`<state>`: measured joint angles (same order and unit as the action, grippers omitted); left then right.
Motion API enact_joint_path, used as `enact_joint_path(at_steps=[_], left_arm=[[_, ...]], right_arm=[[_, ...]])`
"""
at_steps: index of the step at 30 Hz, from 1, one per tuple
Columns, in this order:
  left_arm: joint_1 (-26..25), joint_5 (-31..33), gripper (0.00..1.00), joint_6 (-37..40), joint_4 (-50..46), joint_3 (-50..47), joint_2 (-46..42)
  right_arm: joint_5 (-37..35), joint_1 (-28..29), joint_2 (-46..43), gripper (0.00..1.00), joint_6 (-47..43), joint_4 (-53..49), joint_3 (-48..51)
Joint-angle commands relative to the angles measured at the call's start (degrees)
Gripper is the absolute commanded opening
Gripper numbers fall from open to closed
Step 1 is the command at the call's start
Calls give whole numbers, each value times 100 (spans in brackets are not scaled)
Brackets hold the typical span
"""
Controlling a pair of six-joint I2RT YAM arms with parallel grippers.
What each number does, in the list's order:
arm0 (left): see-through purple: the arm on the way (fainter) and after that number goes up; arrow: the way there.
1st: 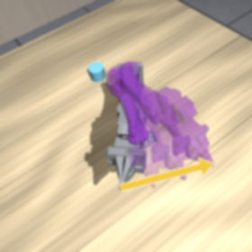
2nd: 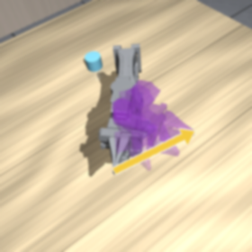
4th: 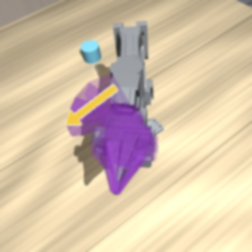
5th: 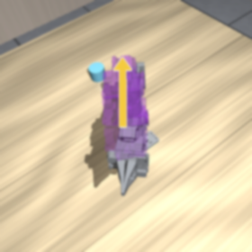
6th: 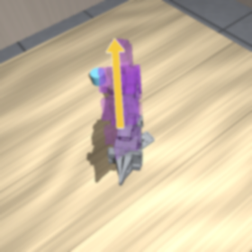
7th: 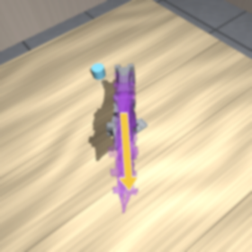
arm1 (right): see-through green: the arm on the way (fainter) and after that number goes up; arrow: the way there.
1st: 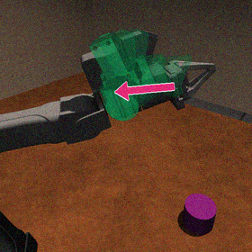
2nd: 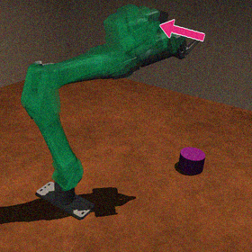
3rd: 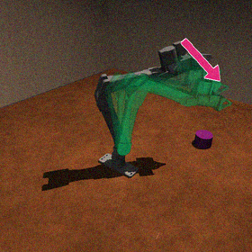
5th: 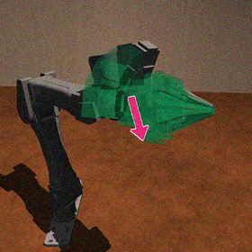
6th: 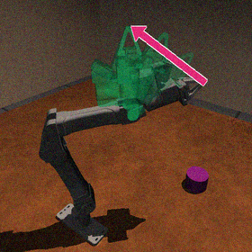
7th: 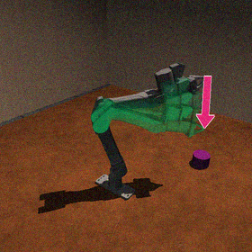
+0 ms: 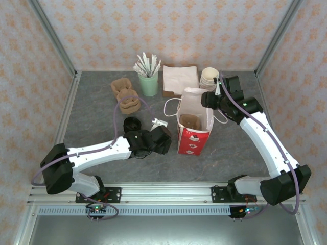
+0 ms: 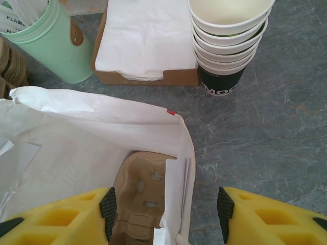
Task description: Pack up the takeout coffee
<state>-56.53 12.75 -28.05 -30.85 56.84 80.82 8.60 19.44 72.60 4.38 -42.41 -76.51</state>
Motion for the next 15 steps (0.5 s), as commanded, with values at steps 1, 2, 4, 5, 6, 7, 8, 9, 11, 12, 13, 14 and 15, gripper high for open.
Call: enact_joint_path(at_steps=[1,2,4,5,6,7,8,9,11,12,13,14,15], left_arm=[[-27,192,81,-146,-290,137,110],[-29,193,81,-154,-290,139,132],[-17,209,81,-169,-300,139,158],[-27,197,81,-174,-300,143,175],[-22,193,81,-168,-290,146,185],[-20,184,82,-175,-294,152,196],[-21,185,82,-182,-294,160,219],[-24,182,82,-185,-290,161,231],[-18,184,81,-196,-282,161,257],[-17,183,81,-195,-273,161,264],[-20,169,80,-198,-251,161,275],[-16,168,78,-199,-246,165,284],[-11,178,76,-205,-239,163,293]], right_arm=[[-65,-37,-53,57,-60,-125,-210],[-64,-37,-50,57,-67,-127,-215],[-45,-44,-54,57,-60,-142,-225],[-32,-41,-61,57,-59,-148,-226],[-24,-37,-56,57,-64,-161,-224],[-20,-44,-57,57,-68,-166,-232],[-16,-40,-62,57,-58,-183,-236],[-16,-39,-62,57,-53,-203,-241],[0,-38,-79,57,-42,-231,-250],[16,-37,-84,57,-26,-240,-258],[27,-37,-83,56,-17,-248,-259],[44,-38,-96,56,-16,-247,-248],[52,-38,-89,56,-12,-258,-256]])
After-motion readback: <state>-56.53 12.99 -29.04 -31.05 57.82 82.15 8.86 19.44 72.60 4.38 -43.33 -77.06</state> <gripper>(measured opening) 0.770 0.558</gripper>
